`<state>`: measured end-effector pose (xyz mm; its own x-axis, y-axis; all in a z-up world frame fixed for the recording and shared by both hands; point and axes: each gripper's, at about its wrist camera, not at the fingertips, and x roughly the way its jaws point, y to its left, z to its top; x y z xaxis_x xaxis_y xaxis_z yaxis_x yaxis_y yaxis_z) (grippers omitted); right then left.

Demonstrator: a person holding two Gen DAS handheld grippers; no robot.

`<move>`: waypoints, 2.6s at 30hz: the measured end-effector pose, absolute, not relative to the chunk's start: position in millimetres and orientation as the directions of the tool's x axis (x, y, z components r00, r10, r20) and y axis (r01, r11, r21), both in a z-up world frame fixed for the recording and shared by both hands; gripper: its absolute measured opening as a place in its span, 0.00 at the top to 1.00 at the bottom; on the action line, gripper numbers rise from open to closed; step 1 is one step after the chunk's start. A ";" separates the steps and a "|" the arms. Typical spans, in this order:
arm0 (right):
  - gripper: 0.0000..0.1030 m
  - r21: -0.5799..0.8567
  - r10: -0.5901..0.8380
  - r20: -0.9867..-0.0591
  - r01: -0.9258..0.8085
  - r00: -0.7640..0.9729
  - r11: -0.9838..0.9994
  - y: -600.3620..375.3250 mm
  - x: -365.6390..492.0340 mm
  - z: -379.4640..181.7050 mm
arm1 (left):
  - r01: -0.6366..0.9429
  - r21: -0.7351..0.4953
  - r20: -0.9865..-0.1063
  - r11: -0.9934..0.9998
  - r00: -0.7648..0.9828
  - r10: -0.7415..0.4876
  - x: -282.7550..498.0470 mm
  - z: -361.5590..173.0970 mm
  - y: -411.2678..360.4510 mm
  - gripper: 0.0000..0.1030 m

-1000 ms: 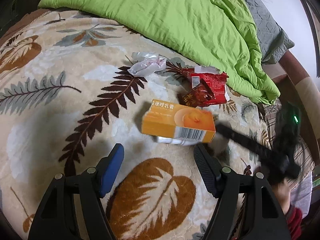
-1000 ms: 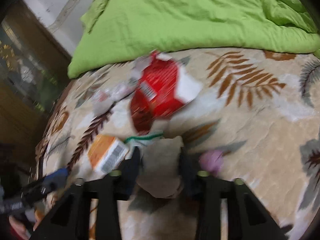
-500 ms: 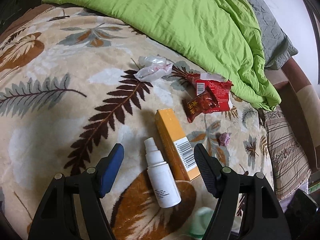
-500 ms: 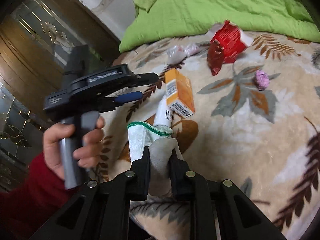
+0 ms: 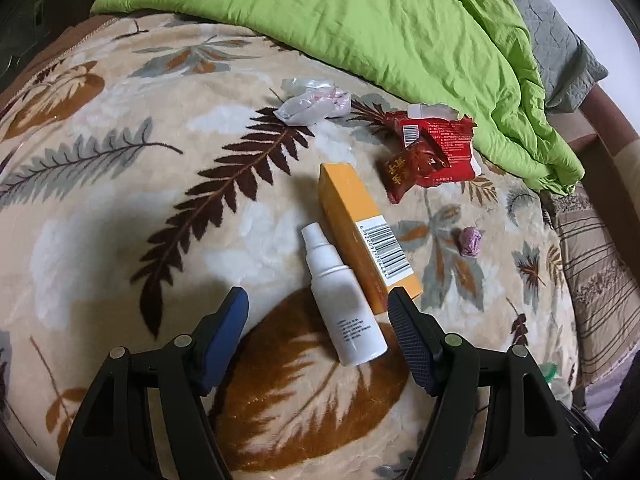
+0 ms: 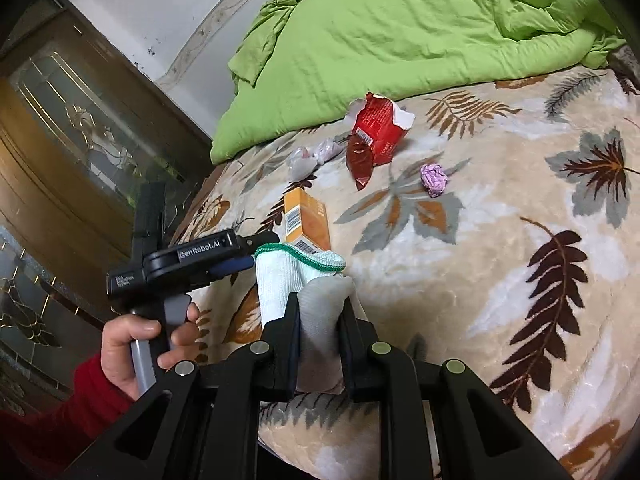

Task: Collect trash
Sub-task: 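Grasp the white bottle with the left tool while the right tool holds the sock, then lift the bottle with the left tool while the right tool holds the sock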

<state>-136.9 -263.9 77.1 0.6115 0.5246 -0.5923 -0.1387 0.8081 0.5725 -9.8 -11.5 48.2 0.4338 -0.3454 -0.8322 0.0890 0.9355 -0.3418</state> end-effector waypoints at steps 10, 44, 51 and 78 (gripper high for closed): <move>0.82 0.581 0.524 -0.587 -0.130 0.617 0.803 -258.7 -142.8 74.3 | 0.115 -0.309 -0.832 0.944 0.447 -0.327 -3.2 47.7 -33.8 0.38; 0.82 0.484 0.387 -0.646 -0.040 0.658 0.874 -238.1 -162.8 53.3 | 0.157 -0.214 -0.786 0.964 0.558 -0.265 -59.2 48.2 -22.4 0.72; 0.82 0.421 0.324 -0.641 -0.034 0.696 0.906 -234.0 -169.2 57.8 | 0.231 -0.126 -0.713 0.965 0.656 -0.250 -113.6 71.0 -24.4 0.72; 0.82 0.370 0.272 -0.639 -0.023 0.720 0.929 -229.6 -178.2 63.4 | 0.258 0.014 -0.634 0.966 0.749 -0.191 -155.8 76.7 -42.2 0.72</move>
<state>-178.2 -229.6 63.4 0.7200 0.2717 -0.6385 -0.0225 0.9288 0.3699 -155.8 -42.2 76.7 0.7494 -0.1908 -0.6340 0.2582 0.9660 0.0144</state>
